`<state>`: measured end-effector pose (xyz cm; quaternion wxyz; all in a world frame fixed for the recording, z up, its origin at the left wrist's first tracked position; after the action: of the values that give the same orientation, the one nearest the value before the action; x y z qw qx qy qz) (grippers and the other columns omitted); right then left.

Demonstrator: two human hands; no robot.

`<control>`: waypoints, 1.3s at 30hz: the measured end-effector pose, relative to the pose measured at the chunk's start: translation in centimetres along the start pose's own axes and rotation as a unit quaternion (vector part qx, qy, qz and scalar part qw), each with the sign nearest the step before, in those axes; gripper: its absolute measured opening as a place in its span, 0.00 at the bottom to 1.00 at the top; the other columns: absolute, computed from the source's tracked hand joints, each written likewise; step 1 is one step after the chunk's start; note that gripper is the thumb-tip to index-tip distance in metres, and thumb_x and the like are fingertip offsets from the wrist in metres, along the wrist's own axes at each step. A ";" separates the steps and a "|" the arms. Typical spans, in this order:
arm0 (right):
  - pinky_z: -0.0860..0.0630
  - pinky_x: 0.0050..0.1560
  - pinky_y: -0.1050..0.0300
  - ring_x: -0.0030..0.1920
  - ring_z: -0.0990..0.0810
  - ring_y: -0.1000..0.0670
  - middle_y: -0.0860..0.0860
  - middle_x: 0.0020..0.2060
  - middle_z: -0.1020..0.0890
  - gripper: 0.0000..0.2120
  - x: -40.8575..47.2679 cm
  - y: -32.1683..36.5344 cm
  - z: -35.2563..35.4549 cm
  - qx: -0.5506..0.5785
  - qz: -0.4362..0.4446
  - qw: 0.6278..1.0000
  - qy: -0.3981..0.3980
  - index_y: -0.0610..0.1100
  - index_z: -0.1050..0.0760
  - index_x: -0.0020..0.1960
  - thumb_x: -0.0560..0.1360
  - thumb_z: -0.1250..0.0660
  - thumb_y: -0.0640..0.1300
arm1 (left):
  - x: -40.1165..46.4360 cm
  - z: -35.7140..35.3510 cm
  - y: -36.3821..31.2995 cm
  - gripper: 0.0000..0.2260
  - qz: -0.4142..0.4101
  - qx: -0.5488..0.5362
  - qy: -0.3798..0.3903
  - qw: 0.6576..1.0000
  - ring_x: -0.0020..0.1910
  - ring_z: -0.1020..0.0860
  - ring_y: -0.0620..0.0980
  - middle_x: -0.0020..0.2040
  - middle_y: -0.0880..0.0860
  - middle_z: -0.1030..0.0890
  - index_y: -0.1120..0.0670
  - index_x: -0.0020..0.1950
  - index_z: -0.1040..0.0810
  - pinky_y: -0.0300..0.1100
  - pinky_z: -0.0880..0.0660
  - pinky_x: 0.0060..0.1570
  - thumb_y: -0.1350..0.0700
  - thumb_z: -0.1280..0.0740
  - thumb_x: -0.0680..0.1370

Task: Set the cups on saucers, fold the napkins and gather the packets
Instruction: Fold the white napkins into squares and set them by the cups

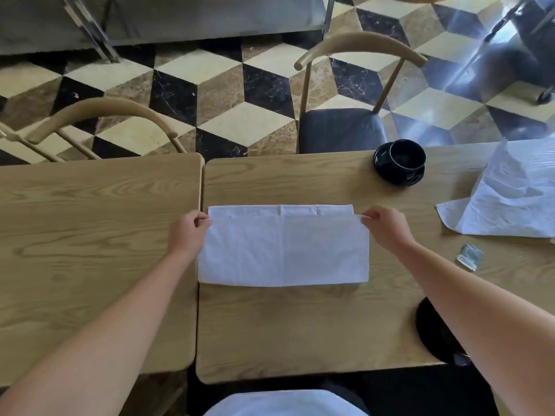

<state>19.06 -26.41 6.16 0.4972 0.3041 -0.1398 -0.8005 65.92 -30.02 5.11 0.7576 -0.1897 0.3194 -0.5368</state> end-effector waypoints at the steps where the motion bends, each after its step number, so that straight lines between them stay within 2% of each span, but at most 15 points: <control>1: 0.28 0.38 0.53 0.39 0.22 0.44 0.46 0.38 0.17 0.05 1.2 0.0 -0.4 0.005 -0.004 1.000 0.003 0.41 0.18 0.45 0.75 0.32 0.42 | 1.0 -0.3 0.1 0.03 0.010 -0.006 -0.003 1.000 0.39 0.23 0.51 0.40 0.52 0.18 0.55 0.46 0.18 0.39 0.31 0.34 0.57 0.30 0.77; 3: 0.25 0.39 0.51 0.39 0.21 0.43 0.46 0.37 0.17 0.05 3.2 -0.2 -1.2 0.015 -0.011 1.000 0.011 0.41 0.19 0.44 0.74 0.32 0.41 | 2.9 -0.7 0.5 0.04 0.031 -0.007 -0.008 0.999 0.42 0.23 0.53 0.42 0.54 0.18 0.57 0.48 0.17 0.42 0.31 0.38 0.58 0.30 0.77; 5: 0.27 0.37 0.55 0.40 0.21 0.45 0.48 0.38 0.18 0.03 4.9 -0.4 -2.0 0.023 -0.018 0.999 0.020 0.43 0.19 0.45 0.75 0.32 0.41 | 4.6 -1.2 1.0 0.04 0.050 0.000 -0.007 0.999 0.43 0.24 0.53 0.43 0.54 0.19 0.57 0.49 0.17 0.42 0.32 0.42 0.58 0.30 0.77; 7: 0.29 0.35 0.58 0.40 0.22 0.46 0.47 0.40 0.18 0.04 6.3 -1.1 -2.9 0.031 -0.033 0.999 0.030 0.42 0.18 0.48 0.75 0.32 0.40 | 6.0 -2.0 1.3 0.04 0.066 0.009 0.003 0.998 0.42 0.25 0.53 0.43 0.54 0.21 0.58 0.49 0.18 0.43 0.32 0.41 0.58 0.30 0.77; 10: 0.27 0.41 0.56 0.42 0.22 0.46 0.49 0.41 0.18 0.06 7.6 -2.3 -4.2 0.045 -0.063 0.996 0.044 0.43 0.17 0.51 0.75 0.31 0.40 | 7.2 -3.5 1.4 0.03 0.088 0.008 0.022 0.996 0.41 0.27 0.53 0.40 0.53 0.23 0.58 0.49 0.20 0.43 0.34 0.36 0.60 0.32 0.77; 14: 0.24 0.43 0.53 0.42 0.20 0.45 0.53 0.37 0.20 0.06 8.7 -3.0 -5.5 0.049 -0.081 0.994 0.058 0.43 0.17 0.50 0.75 0.32 0.40 | 7.9 -4.9 2.2 0.03 0.106 0.010 0.029 0.994 0.40 0.26 0.52 0.41 0.53 0.22 0.57 0.49 0.20 0.41 0.33 0.34 0.60 0.33 0.78; 18: 0.27 0.34 0.60 0.34 0.20 0.51 0.54 0.35 0.19 0.04 9.7 -3.0 -6.1 0.045 -0.088 0.993 0.065 0.44 0.18 0.47 0.75 0.32 0.41 | 8.6 -5.4 2.7 0.04 0.114 -0.010 0.033 0.993 0.37 0.28 0.52 0.36 0.50 0.25 0.57 0.48 0.19 0.42 0.33 0.35 0.60 0.33 0.77; 21: 0.30 0.30 0.62 0.31 0.21 0.53 0.54 0.34 0.20 0.02 10.3 -3.0 -6.3 0.040 -0.095 0.992 0.073 0.45 0.20 0.44 0.74 0.32 0.41 | 9.1 -5.6 2.7 0.04 0.121 -0.024 0.027 0.992 0.37 0.27 0.51 0.38 0.51 0.24 0.58 0.48 0.19 0.41 0.32 0.36 0.60 0.32 0.77; 25: 0.31 0.30 0.61 0.33 0.21 0.52 0.54 0.34 0.20 0.03 10.8 -2.8 -6.3 0.036 -0.095 0.991 0.082 0.46 0.22 0.42 0.74 0.33 0.41 | 9.4 -5.7 2.6 0.04 0.129 -0.012 0.015 0.991 0.38 0.27 0.52 0.41 0.54 0.23 0.59 0.49 0.18 0.39 0.32 0.33 0.61 0.32 0.77; 29: 0.29 0.34 0.60 0.40 0.20 0.48 0.56 0.36 0.21 0.03 11.2 -3.0 -6.5 0.022 -0.089 0.991 0.096 0.45 0.21 0.44 0.75 0.33 0.41 | 10.0 -5.6 2.1 0.04 0.111 0.045 -0.002 0.993 0.49 0.23 0.58 0.47 0.60 0.21 0.59 0.47 0.18 0.46 0.27 0.44 0.61 0.32 0.77; 31: 0.29 0.34 0.59 0.42 0.21 0.47 0.59 0.36 0.23 0.03 11.3 -3.2 -6.6 0.010 -0.087 0.991 0.101 0.42 0.21 0.45 0.74 0.34 0.40 | 10.3 -5.6 1.8 0.03 0.106 0.061 -0.007 0.992 0.48 0.22 0.58 0.48 0.60 0.20 0.57 0.46 0.18 0.45 0.28 0.42 0.61 0.32 0.76; 34: 0.27 0.34 0.59 0.42 0.22 0.47 0.59 0.37 0.23 0.07 11.4 -3.5 -6.8 -0.003 -0.087 0.990 0.107 0.41 0.20 0.49 0.74 0.35 0.39 | 10.5 -5.7 1.9 0.03 0.103 0.076 -0.001 0.992 0.45 0.20 0.58 0.46 0.58 0.18 0.57 0.46 0.18 0.42 0.32 0.37 0.61 0.32 0.76; 37: 0.25 0.38 0.54 0.45 0.24 0.48 0.52 0.44 0.22 0.07 11.3 -3.2 -6.6 -0.045 -0.058 0.993 0.088 0.40 0.22 0.50 0.73 0.35 0.39 | 10.7 -5.6 1.6 0.05 0.100 0.091 0.005 0.991 0.49 0.20 0.59 0.49 0.59 0.18 0.58 0.50 0.19 0.45 0.29 0.41 0.61 0.30 0.75; 39: 0.27 0.39 0.54 0.45 0.26 0.49 0.49 0.50 0.25 0.09 11.2 -2.8 -6.5 -0.071 -0.032 0.994 0.074 0.44 0.24 0.52 0.72 0.34 0.39 | 10.1 -5.0 1.1 0.09 0.112 0.119 -0.019 0.986 0.55 0.23 0.60 0.54 0.60 0.20 0.58 0.55 0.21 0.49 0.27 0.51 0.61 0.30 0.75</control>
<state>17.54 -34.49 -4.23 0.5011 0.3308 -0.0352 -0.7989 65.50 -38.80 -2.01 0.8358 -0.0718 0.2583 -0.4792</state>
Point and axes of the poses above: each hand's wrist, its own x-axis towards the middle knuckle, its own z-axis out of the back of the hand, y = z × x, the point moved 7 cm from there along x, towards the middle knuckle
